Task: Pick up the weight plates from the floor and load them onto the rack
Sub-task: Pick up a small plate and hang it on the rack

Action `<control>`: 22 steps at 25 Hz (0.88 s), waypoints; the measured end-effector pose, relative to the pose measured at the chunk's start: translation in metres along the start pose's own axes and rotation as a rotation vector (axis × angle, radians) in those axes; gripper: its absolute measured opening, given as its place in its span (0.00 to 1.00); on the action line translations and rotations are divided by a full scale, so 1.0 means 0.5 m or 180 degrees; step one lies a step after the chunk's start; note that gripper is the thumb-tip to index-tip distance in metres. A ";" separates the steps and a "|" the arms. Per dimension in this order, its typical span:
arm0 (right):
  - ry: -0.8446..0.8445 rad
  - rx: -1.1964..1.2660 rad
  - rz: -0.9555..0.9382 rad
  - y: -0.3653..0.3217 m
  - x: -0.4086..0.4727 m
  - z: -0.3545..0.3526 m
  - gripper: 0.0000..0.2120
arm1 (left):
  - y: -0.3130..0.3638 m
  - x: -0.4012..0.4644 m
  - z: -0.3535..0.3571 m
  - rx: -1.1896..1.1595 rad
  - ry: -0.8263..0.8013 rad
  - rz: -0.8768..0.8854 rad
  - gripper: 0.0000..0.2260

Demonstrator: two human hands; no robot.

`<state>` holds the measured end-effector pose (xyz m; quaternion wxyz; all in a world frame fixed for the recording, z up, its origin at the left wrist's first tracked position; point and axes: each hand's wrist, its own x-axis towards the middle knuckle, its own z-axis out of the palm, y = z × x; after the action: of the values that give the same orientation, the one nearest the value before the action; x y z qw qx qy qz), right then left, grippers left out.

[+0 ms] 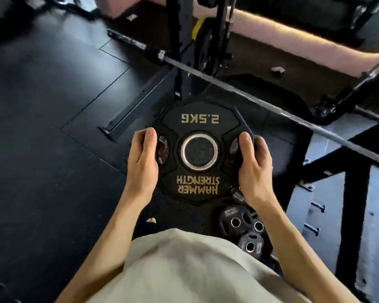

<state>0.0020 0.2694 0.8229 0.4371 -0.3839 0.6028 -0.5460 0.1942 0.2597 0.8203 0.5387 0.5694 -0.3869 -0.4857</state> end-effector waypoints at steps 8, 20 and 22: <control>-0.1343 -0.0201 -0.0113 -0.010 -0.119 0.523 0.11 | 0.049 0.017 -0.521 0.0023 0.1268 0.0175 0.13; -0.2154 -0.0287 -0.0116 -0.014 -0.112 1.172 0.11 | 0.108 0.264 -1.039 0.0244 0.2102 0.0203 0.13; -0.2198 -0.0276 -0.0157 -0.010 -0.076 1.264 0.12 | 0.117 0.339 -1.094 0.0288 0.2118 0.0202 0.13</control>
<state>0.6119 0.1006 0.8186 0.5852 -0.5787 0.4325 -0.3683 0.7686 0.2192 0.8267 0.6245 0.7077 -0.2285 -0.2386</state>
